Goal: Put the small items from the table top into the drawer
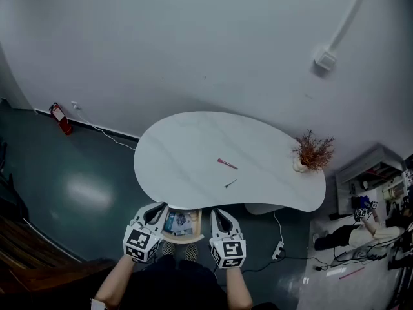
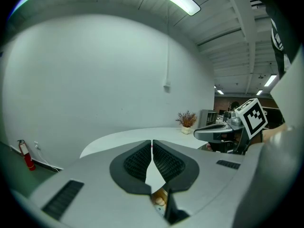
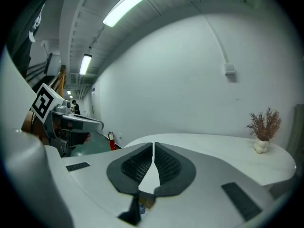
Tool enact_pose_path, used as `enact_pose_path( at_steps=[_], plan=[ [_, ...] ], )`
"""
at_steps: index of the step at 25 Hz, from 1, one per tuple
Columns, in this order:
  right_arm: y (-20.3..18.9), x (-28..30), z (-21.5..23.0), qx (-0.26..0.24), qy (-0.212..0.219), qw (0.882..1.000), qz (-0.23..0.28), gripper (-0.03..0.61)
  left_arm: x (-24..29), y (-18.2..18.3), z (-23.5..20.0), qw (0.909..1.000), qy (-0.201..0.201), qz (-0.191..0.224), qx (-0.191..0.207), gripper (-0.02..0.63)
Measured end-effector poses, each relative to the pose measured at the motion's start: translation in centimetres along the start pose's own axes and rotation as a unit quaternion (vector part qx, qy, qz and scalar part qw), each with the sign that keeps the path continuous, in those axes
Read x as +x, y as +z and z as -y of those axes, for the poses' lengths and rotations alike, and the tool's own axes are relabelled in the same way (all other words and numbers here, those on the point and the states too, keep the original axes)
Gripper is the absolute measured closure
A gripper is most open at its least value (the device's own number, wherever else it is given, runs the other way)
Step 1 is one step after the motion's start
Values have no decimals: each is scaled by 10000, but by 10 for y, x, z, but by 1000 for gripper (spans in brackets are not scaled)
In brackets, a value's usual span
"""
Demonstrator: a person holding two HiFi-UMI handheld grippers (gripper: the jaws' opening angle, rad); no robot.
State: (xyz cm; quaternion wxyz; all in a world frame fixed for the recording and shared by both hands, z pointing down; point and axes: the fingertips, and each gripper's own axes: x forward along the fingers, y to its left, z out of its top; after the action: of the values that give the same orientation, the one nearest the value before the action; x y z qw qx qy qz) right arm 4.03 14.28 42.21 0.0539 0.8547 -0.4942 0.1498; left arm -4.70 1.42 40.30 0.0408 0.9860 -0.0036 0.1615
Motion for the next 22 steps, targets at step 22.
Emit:
enact_pose_path(
  at_steps=[22],
  plan=[
    [-8, -10, 3, 116, -233, 9996, -91, 540, 7, -4, 13, 9995, -307, -51, 69, 589]
  ],
)
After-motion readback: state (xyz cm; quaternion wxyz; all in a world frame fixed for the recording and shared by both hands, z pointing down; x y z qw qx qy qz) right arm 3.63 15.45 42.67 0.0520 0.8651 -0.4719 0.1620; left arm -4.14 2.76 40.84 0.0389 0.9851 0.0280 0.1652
